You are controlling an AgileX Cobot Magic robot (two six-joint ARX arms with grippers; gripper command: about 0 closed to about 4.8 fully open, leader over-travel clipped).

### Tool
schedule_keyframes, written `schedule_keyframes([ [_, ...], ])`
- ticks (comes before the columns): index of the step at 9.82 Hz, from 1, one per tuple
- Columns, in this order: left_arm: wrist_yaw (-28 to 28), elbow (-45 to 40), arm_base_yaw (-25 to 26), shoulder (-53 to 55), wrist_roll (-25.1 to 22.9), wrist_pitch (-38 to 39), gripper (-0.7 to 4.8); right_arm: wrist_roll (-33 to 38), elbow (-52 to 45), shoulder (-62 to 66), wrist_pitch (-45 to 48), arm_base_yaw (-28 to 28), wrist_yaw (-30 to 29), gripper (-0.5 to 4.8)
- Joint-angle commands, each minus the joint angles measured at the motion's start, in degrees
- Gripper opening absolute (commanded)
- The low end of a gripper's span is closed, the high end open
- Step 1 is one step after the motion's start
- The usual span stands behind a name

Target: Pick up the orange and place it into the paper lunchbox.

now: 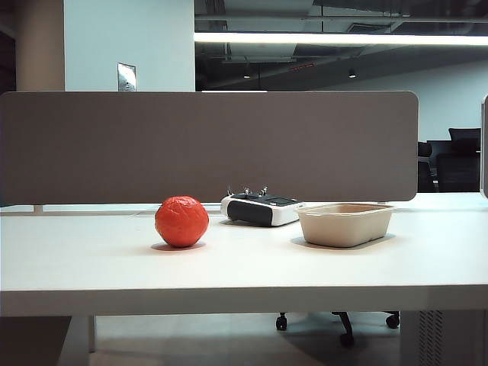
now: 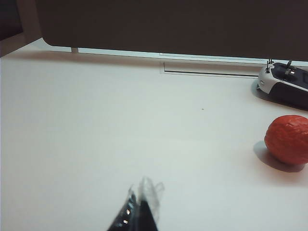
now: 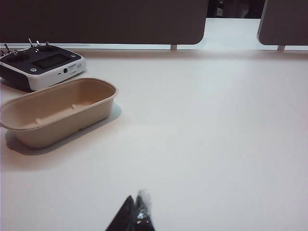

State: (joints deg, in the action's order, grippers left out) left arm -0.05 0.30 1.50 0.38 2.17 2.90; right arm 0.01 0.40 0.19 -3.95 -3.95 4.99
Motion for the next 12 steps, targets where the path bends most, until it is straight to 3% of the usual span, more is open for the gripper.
schedule_keyframes([
  [1,0.07,-0.09,0.04,-0.20,-0.20,-0.26,-0.05,0.02,-0.15,-0.07,0.74,-0.11,-0.72,-0.05],
  [6,-1.75,0.79,0.02,-0.20,-0.17,1.16,-0.05,2.84,4.00,-0.04,-1.07,-0.09,0.96,-0.05],
  [12,-2.75,7.80,0.02,-0.13,1.86,2.80,-0.05,3.02,16.22,1.49,-8.39,-0.02,2.60,-0.05],
])
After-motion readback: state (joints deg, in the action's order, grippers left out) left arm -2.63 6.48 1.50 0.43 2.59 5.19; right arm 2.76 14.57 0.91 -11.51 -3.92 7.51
